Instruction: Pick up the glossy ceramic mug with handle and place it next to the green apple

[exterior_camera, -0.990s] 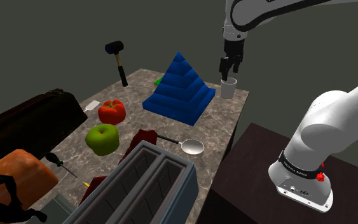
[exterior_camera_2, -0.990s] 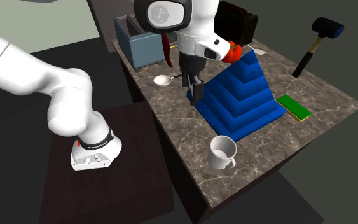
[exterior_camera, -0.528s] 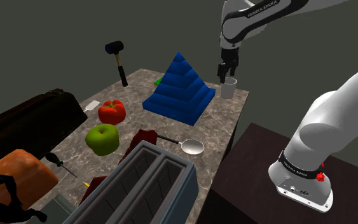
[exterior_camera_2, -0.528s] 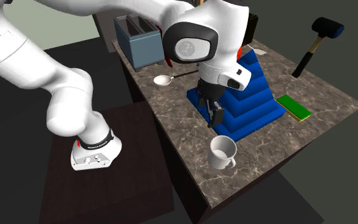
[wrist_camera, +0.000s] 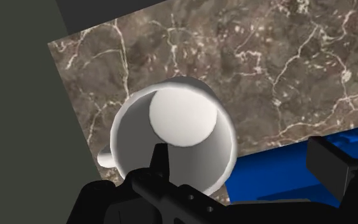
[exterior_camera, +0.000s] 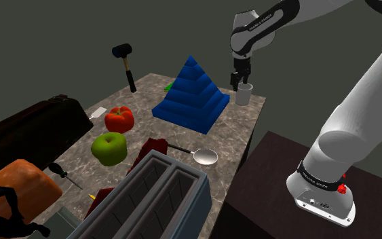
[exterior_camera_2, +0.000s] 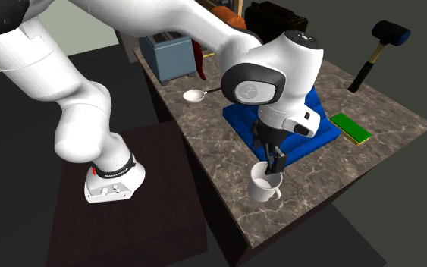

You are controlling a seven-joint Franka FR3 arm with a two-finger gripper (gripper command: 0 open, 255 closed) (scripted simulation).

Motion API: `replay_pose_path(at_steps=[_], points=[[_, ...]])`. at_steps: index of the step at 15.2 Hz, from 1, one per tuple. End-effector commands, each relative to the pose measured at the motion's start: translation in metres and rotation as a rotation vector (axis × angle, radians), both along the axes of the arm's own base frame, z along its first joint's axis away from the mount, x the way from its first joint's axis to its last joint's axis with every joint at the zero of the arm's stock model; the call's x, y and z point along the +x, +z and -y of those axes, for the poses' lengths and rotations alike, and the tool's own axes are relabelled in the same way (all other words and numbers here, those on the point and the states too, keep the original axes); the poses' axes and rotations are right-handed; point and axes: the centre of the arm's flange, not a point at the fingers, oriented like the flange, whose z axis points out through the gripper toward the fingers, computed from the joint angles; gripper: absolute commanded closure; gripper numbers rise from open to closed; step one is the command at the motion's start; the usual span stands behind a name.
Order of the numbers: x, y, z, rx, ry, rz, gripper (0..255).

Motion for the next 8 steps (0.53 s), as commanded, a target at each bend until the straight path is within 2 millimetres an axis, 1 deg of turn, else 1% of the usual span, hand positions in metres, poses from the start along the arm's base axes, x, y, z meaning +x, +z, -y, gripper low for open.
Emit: replay_pose_path(at_steps=[1,5,8], points=[[0.0,-0.01,0.001,-0.001,0.0,0.0,0],[-0.001,-0.029,0.003,-0.001,0.0,0.0,0],[-0.001,-0.029,0.003,-0.001,0.0,0.0,0]])
